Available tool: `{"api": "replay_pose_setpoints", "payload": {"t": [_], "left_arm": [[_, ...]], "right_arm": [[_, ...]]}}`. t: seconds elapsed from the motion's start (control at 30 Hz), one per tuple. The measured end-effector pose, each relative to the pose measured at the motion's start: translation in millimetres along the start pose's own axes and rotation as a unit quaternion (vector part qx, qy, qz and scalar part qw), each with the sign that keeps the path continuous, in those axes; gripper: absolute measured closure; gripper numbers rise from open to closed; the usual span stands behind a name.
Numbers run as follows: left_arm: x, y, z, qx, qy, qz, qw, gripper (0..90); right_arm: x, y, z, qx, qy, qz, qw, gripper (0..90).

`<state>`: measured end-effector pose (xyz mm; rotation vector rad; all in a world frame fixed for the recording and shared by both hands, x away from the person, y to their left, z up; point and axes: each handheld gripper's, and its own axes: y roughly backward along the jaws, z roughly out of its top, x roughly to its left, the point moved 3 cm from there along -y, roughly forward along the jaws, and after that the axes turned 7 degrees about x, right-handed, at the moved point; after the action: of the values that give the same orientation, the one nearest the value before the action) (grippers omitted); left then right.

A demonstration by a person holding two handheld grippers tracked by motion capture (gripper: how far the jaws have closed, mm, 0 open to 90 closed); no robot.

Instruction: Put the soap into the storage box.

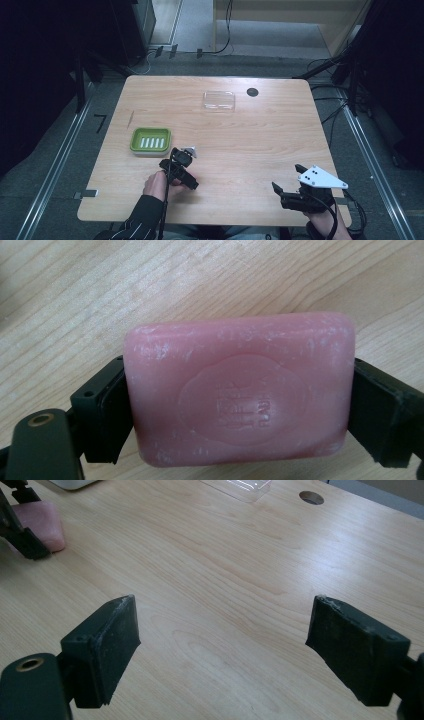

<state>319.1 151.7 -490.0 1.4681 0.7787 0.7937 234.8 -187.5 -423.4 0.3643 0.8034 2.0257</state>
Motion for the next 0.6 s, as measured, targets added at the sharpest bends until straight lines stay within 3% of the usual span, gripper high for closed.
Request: {"api": "replay_pose_setpoints", "payload": {"t": [0.6], "left_arm": [[8.1, 5.1, -5.3, -0.001, -0.003, -0.004, 1.0, 13.3]], "right_arm": [[-0.2, -0.1, 0.2, -0.002, -0.001, -0.001, 1.0, 13.8]]}}
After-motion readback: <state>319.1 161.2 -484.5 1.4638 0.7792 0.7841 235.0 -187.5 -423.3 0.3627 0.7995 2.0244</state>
